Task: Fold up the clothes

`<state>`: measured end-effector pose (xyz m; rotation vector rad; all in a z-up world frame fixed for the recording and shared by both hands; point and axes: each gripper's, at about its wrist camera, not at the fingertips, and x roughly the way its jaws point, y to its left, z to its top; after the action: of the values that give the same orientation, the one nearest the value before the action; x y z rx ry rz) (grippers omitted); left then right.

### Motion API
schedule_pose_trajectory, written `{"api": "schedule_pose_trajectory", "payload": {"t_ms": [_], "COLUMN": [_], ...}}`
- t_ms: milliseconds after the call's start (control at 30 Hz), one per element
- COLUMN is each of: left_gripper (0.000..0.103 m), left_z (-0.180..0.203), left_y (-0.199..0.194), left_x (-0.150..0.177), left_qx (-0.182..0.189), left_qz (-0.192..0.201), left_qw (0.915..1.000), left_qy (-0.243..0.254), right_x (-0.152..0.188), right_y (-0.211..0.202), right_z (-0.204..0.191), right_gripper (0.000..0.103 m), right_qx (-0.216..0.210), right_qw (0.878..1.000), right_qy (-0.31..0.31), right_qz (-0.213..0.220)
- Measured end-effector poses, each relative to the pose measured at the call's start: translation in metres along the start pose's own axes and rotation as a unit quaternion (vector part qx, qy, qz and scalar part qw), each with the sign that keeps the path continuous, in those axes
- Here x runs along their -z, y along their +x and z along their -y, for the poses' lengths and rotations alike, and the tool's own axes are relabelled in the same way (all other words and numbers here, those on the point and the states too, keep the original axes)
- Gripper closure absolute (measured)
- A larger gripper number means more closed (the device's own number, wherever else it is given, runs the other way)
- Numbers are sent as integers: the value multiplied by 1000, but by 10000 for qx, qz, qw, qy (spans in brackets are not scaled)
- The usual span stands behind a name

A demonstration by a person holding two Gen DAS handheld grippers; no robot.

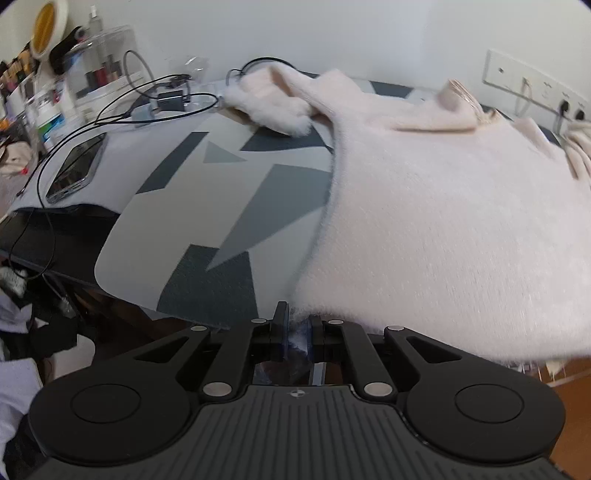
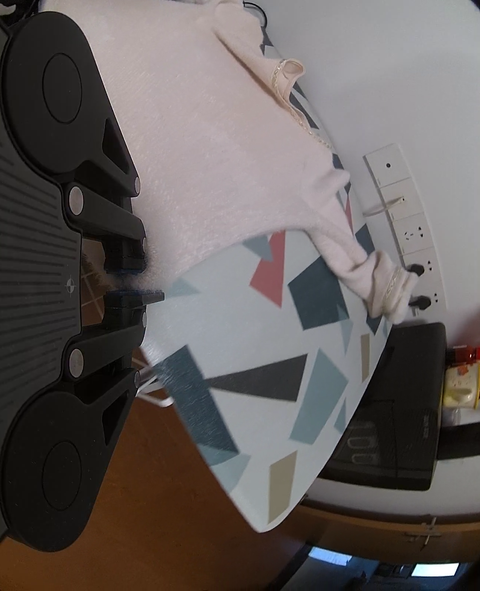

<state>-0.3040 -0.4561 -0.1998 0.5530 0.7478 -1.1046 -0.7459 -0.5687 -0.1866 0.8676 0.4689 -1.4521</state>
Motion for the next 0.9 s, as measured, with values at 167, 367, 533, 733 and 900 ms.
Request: {"api": "schedule_pose_trajectory", "payload": {"t_ms": [167,367,533,733,900], "left_gripper": [93,93,53,42,42], "left_z": [-4,-4,-13,-48,-56], "left_y": [-2,-5,-9,-18,-42], "left_x": [9,14,16,22,-4], "left_qx": [148,231,-23,-648,-638], "left_qz": [-94,-158,-256,-160,810], "left_qw": [9998,9996,9996,9925,9838], "left_qy": [-39,6,-130,-1025,-1470], "right_x": [9,14,15,36,35], "right_y": [-3,0,2,0,-16], "right_z": [15,15,15,24,17], "right_gripper": [97,96,74,69,69], "right_qx": [-50,92,377,315,-621], "right_qw": [9997,9998,9992,9961,9848], "right_qy": [218,164,-2,577,1515], "right_qz": [-16,6,-99,-581,-574]}}
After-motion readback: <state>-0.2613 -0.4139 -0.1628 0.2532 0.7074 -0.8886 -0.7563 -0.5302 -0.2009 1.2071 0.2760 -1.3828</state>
